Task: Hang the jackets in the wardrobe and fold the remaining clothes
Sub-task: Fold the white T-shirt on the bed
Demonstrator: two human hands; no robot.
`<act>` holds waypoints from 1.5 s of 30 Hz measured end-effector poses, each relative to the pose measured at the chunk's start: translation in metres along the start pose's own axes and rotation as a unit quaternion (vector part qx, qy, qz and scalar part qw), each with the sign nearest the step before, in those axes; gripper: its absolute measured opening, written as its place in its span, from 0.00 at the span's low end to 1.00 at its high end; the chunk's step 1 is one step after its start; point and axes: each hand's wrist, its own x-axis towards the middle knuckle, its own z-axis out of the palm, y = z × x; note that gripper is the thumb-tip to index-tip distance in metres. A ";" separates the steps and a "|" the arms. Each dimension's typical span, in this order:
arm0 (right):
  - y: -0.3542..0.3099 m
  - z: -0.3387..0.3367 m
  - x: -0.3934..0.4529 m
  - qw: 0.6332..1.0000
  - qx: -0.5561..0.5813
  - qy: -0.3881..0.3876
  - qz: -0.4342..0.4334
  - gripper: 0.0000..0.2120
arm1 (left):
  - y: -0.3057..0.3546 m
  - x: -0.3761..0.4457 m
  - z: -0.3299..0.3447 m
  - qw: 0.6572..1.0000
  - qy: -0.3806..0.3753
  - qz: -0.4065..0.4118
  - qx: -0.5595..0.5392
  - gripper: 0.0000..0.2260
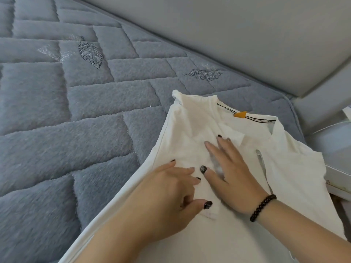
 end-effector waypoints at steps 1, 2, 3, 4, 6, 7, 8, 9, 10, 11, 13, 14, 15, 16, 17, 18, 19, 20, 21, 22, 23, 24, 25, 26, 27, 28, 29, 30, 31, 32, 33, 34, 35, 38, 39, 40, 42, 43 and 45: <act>0.005 0.004 -0.005 1.000 -0.020 0.000 0.007 0.31 | -0.001 0.000 0.000 1.000 0.006 0.003 -0.003 0.19; 0.011 0.006 -0.009 0.999 -0.036 0.015 0.012 0.32 | -0.001 0.000 0.001 1.000 0.013 0.005 -0.005 0.19; 0.015 0.009 -0.013 0.998 -0.041 0.030 0.022 0.33 | -0.002 0.000 0.002 1.000 0.025 0.007 -0.007 0.18; 0.019 0.012 -0.016 0.998 -0.040 0.038 0.033 0.34 | -0.002 0.000 0.003 0.999 0.041 0.007 -0.011 0.17; 0.024 0.019 -0.021 0.997 -0.044 0.052 0.037 0.34 | -0.003 0.001 0.005 0.998 0.055 -0.003 -0.022 0.13; 0.025 0.022 -0.021 0.996 -0.049 0.064 0.034 0.35 | -0.003 0.002 0.006 0.998 0.058 -0.009 -0.022 0.13; 0.025 0.024 -0.021 0.995 -0.052 0.075 0.032 0.36 | -0.002 0.002 0.007 0.998 0.061 -0.016 -0.018 0.13; 0.025 0.025 -0.021 0.995 -0.053 0.083 0.033 0.37 | -0.001 0.002 0.007 0.998 0.063 -0.029 -0.010 0.14; 0.025 0.025 -0.020 0.994 -0.053 0.088 0.034 0.37 | 0.001 0.002 0.006 0.997 0.066 -0.044 0.001 0.14; 0.025 0.026 -0.020 0.994 -0.052 0.092 0.034 0.37 | 0.003 0.002 0.005 0.996 0.071 -0.057 0.018 0.15; 0.026 0.028 -0.019 0.994 -0.051 0.094 0.034 0.37 | 0.006 0.002 0.003 0.992 0.077 -0.092 0.049 0.15; 0.027 0.029 -0.019 0.993 -0.048 0.098 0.034 0.37 | 0.011 0.005 0.004 0.987 0.085 -0.121 0.056 0.14; 0.028 0.030 -0.019 0.993 -0.043 0.103 0.035 0.37 | 0.017 0.008 0.005 0.981 0.099 -0.155 0.062 0.12; 0.028 0.030 -0.019 0.993 -0.035 0.108 0.035 0.36 | 0.021 0.015 0.006 0.973 0.117 -0.184 0.081 0.11; 0.028 0.030 -0.019 0.993 -0.025 0.112 0.034 0.35 | 0.026 0.027 0.007 0.963 0.133 -0.204 0.114 0.09; 0.028 0.030 -0.019 0.993 -0.015 0.113 0.032 0.34 | 0.028 0.043 0.007 0.957 0.136 -0.216 0.141 0.09; 0.028 0.030 -0.019 0.993 -0.007 0.111 0.031 0.33 | 0.026 0.063 0.007 0.956 0.133 -0.230 0.126 0.09; 0.029 0.029 -0.019 0.994 0.000 0.109 0.030 0.32 | 0.024 0.087 0.005 0.954 0.135 -0.264 0.044 0.08; 0.029 0.029 -0.020 0.994 0.007 0.109 0.029 0.31 | 0.023 0.114 0.002 0.938 0.141 -0.307 -0.070 0.07; 0.030 0.029 -0.020 0.994 0.011 0.109 0.027 0.31 | 0.022 0.140 -0.001 0.909 0.161 -0.349 -0.160 0.07; 0.029 0.029 -0.020 0.994 0.013 0.108 0.028 0.31 | 0.019 0.165 -0.004 0.887 0.180 -0.370 -0.208 0.08; 0.029 0.029 -0.020 0.994 0.012 0.107 0.028 0.31 | 0.013 0.188 -0.003 0.880 0.199 -0.367 -0.227 0.08; 0.029 0.029 -0.020 0.994 0.009 0.105 0.026 0.31 | 0.007 0.207 -0.001 0.883 0.207 -0.351 -0.231 0.07; 0.029 0.029 -0.019 0.994 0.006 0.106 0.025 0.31 | 0.002 0.221 0.002 0.905 0.205 -0.325 -0.183 0.08; 0.030 0.029 -0.019 0.994 0.005 0.107 0.022 0.31 | -0.004 0.229 0.005 0.934 0.183 -0.295 -0.083 0.11; 0.031 0.029 -0.019 0.994 0.007 0.109 0.018 0.31 | -0.011 0.231 0.011 0.952 0.151 -0.264 0.045 0.15; 0.031 0.030 -0.019 0.994 0.010 0.110 0.016 0.31 | -0.019 0.229 0.019 0.954 0.125 -0.224 0.157 0.17; 0.031 0.030 -0.019 0.993 0.014 0.113 0.015 0.31 | -0.027 0.226 0.027 0.947 0.111 -0.186 0.236 0.18; 0.030 0.031 -0.019 0.993 0.020 0.115 0.015 0.31 | -0.035 0.222 0.034 0.943 0.110 -0.161 0.271 0.18; 0.030 0.031 -0.020 0.993 0.028 0.117 0.015 0.31 | -0.040 0.220 0.040 0.941 0.121 -0.154 0.275 0.18; 0.029 0.031 -0.021 0.992 0.034 0.119 0.015 0.31 | -0.045 0.218 0.043 0.939 0.133 -0.157 0.276 0.18; 0.029 0.030 -0.021 0.992 0.037 0.118 0.016 0.31 | -0.047 0.219 0.045 0.936 0.139 -0.155 0.283 0.18; 0.028 0.027 -0.020 0.993 0.047 0.111 0.012 0.30 | -0.049 0.221 0.045 0.934 0.140 -0.146 0.293 0.18; 0.035 -0.004 -0.011 0.973 0.204 0.109 -0.017 0.27 | -0.052 0.222 0.044 0.935 0.142 -0.132 0.296 0.18; 0.045 -0.021 -0.006 0.954 0.266 0.138 -0.020 0.26 | -0.052 0.222 0.044 0.937 0.153 -0.133 0.285 0.18; 0.060 -0.039 -0.002 0.939 0.286 0.189 -0.022 0.24 | -0.052 0.222 0.045 0.937 0.167 -0.133 0.275 0.18; 0.102 -0.069 0.012 0.933 0.217 0.289 0.002 0.22 | -0.053 0.220 0.046 0.935 0.205 -0.109 0.268 0.16; 0.126 -0.080 0.021 0.936 0.164 0.311 0.033 0.22 | -0.054 0.219 0.046 0.930 0.227 -0.089 0.274 0.16; 0.172 -0.089 0.035 0.949 0.068 0.281 0.126 0.22 | -0.056 0.218 0.045 0.920 0.261 -0.068 0.286 0.16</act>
